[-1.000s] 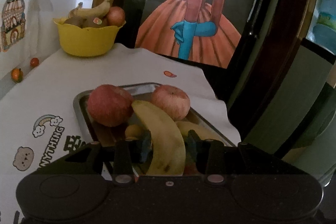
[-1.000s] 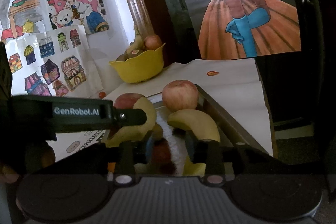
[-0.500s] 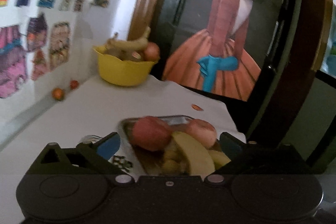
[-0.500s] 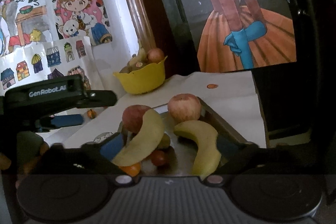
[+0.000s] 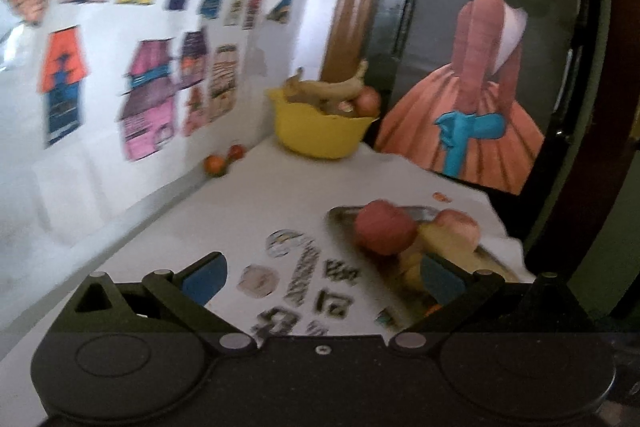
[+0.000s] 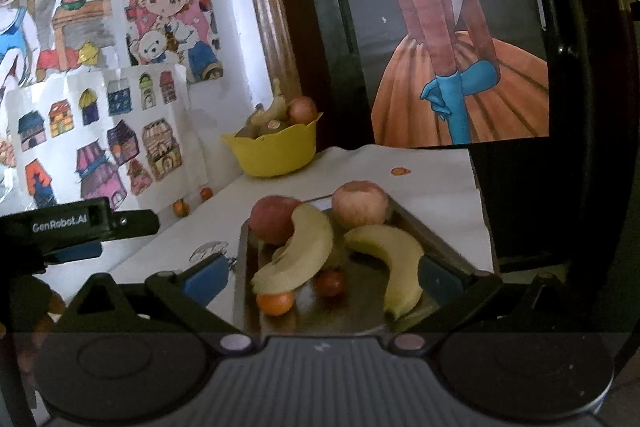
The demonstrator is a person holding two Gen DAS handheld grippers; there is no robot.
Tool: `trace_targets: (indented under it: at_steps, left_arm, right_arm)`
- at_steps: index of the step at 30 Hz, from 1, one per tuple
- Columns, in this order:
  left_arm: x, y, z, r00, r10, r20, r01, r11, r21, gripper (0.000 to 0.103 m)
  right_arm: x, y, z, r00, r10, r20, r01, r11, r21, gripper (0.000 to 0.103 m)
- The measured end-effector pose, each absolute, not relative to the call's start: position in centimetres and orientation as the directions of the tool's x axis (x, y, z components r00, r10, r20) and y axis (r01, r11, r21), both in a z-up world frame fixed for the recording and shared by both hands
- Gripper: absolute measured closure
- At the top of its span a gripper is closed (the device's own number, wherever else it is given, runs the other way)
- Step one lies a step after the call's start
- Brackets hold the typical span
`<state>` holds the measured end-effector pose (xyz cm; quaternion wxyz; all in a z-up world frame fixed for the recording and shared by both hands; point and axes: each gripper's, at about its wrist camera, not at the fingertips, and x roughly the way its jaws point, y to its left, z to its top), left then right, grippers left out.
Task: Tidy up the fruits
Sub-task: 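Move the left tool to an orange fruit while the right tool approaches a cherry tomato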
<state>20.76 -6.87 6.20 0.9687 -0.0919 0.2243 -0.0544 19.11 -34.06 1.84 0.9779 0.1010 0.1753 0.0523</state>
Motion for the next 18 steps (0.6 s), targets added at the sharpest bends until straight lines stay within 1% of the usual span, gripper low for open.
trace_targets:
  at_steps: [6,9,13,18]
  left_arm:
    - [17.4,-4.0,5.3,0.881,-0.107,-0.46,0.009,0.978,-0.21,0.001]
    - [15.2,-2.9,4.8,0.875,-0.09,-0.475,-0.007,0.98,-0.2,0.001]
    - [12.5,-1.5,3.7,0.863,-0.086,-0.497,-0.021,0.979,-0.205,0.001]
    - [10.7,-0.6,2.9,0.855,-0.088,-0.51,-0.024,0.978,-0.209,0.001]
  right_arm:
    - [16.4,-31.9,2.0,0.922,0.138,-0.361,-0.067,0.977,0.203,0.0]
    - [14.2,-30.7,2.0,0.92,0.115,-0.374,-0.046,0.981,0.189,0.0]
    - [11.1,-29.5,1.5,0.915,0.085,-0.394,-0.009,0.982,0.19,0.0]
    - [9.0,-29.0,0.2,0.896,0.079,-0.438,0.016,0.978,0.21,0.0]
